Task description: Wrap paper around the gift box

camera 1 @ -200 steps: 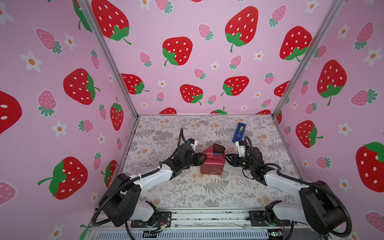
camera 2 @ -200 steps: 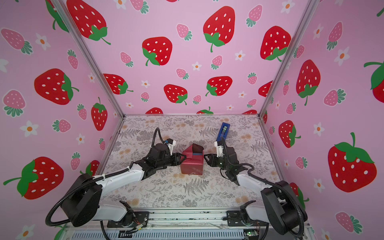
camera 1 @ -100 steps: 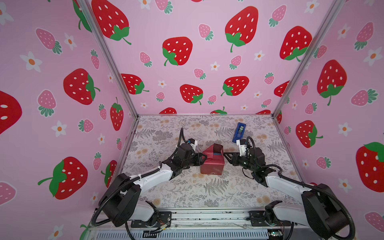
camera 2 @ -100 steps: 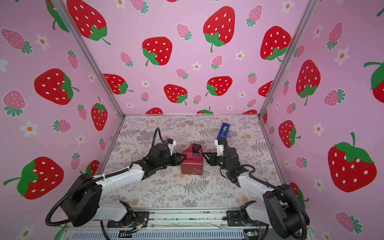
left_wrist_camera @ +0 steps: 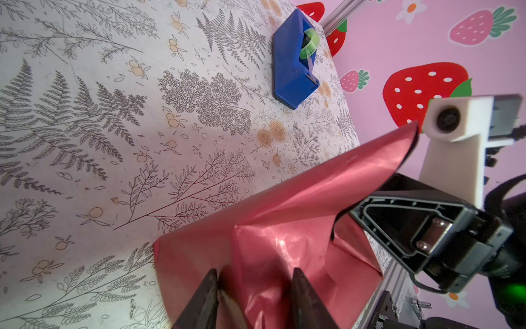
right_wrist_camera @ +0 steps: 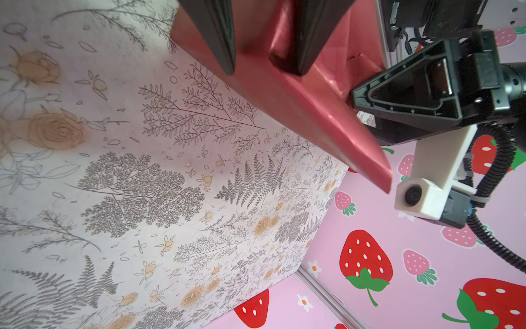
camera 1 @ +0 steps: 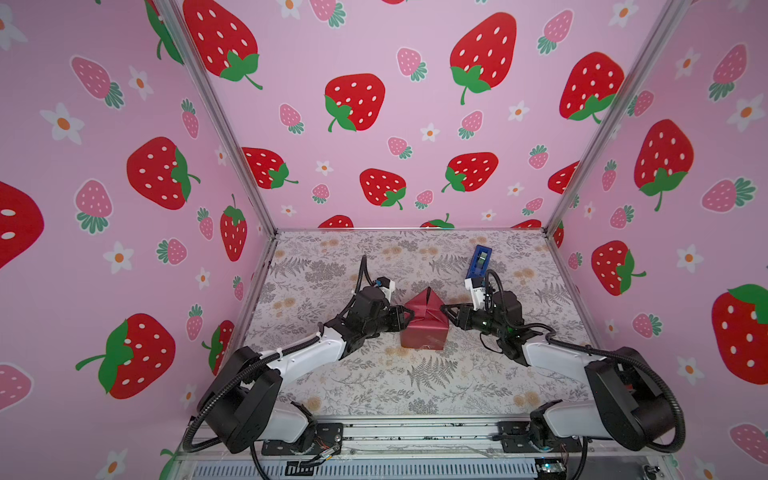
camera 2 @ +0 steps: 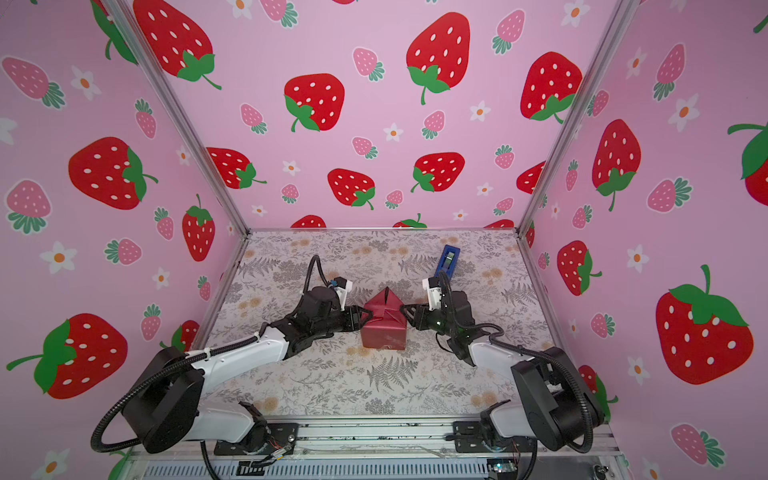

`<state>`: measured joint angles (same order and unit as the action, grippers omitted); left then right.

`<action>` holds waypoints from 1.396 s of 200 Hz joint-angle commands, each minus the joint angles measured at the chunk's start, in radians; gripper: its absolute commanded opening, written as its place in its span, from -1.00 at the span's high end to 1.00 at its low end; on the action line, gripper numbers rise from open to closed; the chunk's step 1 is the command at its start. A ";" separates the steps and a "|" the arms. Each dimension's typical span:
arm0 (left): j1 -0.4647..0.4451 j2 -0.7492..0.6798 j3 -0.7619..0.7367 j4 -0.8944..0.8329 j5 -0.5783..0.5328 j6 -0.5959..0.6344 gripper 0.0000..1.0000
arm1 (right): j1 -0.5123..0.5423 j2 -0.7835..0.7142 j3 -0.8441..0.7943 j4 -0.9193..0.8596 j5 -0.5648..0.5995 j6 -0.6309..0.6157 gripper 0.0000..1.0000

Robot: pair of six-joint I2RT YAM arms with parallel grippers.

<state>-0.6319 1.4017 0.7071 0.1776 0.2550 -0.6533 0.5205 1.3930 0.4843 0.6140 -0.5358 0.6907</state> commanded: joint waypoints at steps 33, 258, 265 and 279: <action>-0.012 0.072 -0.028 -0.263 -0.010 0.042 0.14 | 0.001 0.117 0.039 -0.089 -0.101 -0.051 0.24; -0.020 0.099 0.018 -0.395 -0.061 0.111 0.13 | 0.091 0.181 0.112 -0.318 -0.033 -0.119 -0.29; -0.022 0.105 0.024 -0.413 -0.067 0.117 0.13 | 0.093 0.181 0.110 -0.320 -0.033 -0.120 -0.29; -0.021 0.120 0.040 -0.452 -0.079 0.133 0.13 | 0.092 0.174 0.112 -0.328 -0.032 -0.126 -0.29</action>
<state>-0.6338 1.4258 0.7826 0.0505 0.2409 -0.5781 0.5686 1.5135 0.6258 0.4858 -0.5808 0.5961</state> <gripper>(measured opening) 0.434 0.645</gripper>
